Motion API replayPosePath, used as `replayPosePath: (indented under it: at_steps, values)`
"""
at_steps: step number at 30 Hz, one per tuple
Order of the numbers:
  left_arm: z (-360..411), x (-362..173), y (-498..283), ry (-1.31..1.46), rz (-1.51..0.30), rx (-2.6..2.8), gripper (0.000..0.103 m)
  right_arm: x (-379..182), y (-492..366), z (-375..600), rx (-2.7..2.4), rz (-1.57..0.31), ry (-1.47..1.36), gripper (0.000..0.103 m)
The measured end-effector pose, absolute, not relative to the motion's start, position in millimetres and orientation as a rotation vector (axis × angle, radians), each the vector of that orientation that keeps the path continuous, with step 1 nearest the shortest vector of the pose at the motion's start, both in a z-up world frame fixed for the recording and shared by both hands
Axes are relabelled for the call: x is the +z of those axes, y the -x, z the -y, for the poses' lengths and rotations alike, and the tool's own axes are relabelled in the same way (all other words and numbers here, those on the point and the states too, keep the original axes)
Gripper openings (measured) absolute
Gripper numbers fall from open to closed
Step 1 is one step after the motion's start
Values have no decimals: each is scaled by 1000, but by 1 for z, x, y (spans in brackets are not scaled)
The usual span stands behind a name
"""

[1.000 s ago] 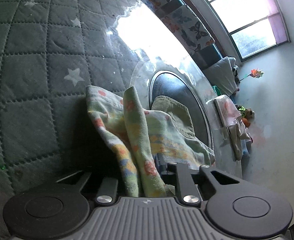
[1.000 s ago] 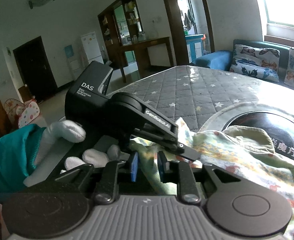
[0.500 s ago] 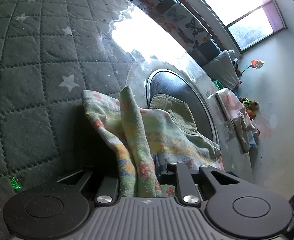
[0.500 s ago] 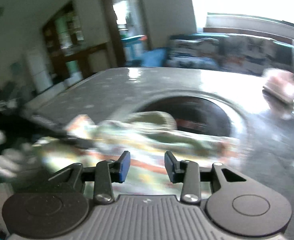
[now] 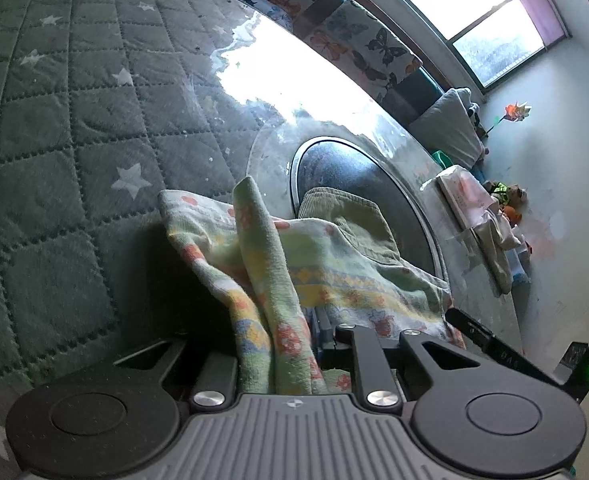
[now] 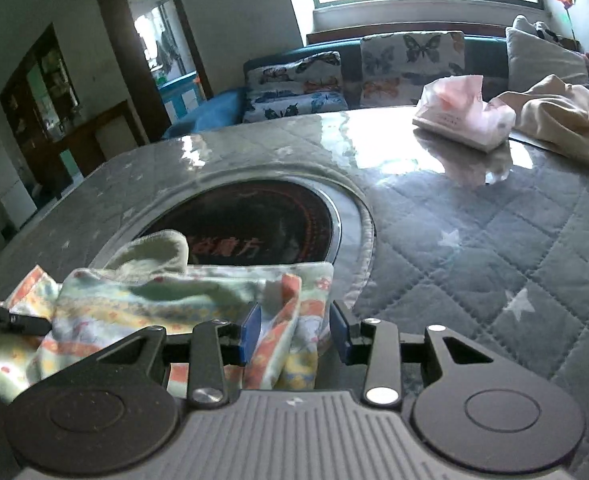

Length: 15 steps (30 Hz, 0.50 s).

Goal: Fold clothes

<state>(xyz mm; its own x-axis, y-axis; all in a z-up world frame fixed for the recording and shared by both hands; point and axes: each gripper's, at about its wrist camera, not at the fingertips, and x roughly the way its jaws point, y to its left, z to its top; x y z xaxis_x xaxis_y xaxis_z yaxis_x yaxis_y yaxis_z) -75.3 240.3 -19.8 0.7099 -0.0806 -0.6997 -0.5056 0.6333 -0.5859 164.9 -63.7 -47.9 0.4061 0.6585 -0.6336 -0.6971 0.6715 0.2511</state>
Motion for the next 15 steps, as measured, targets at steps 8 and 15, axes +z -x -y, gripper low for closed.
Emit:
replayPosePath:
  at_steps: [8,15]
  values:
    - [-244,-20,72,850,-763,275,18,-46,-158,58,886,-770,18,10]
    - [-244,-20,70,822,-767,264,18,-39,-151,55,953,-758,27,10]
